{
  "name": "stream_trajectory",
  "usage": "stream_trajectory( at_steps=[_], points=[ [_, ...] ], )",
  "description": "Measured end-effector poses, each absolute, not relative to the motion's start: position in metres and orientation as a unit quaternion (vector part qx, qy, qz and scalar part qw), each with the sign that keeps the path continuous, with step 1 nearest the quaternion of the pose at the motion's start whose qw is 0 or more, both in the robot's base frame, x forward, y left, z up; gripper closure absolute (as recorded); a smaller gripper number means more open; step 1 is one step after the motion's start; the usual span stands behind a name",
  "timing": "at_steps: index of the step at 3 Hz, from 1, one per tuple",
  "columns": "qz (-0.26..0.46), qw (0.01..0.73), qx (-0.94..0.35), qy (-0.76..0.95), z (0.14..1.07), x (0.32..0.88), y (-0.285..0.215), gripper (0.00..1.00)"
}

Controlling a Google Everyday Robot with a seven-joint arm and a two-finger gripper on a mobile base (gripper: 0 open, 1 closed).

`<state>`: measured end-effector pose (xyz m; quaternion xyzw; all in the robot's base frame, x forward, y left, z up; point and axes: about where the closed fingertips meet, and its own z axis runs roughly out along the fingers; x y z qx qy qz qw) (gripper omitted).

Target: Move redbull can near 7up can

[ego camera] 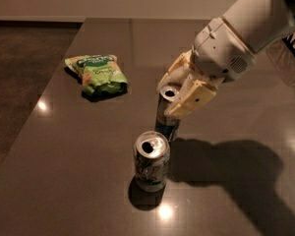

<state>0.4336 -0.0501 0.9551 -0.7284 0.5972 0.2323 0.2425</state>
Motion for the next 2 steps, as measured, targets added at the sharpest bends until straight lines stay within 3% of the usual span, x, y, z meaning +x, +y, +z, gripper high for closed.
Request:
stream_trajectory(
  at_steps=[1, 2],
  points=[
    [0.235, 0.226, -0.767, 0.552, 0.951, 0.416, -0.041, 0.84],
    [0.234, 0.205, -0.791, 0.526, 0.941, 0.405, -0.037, 0.59]
  ],
)
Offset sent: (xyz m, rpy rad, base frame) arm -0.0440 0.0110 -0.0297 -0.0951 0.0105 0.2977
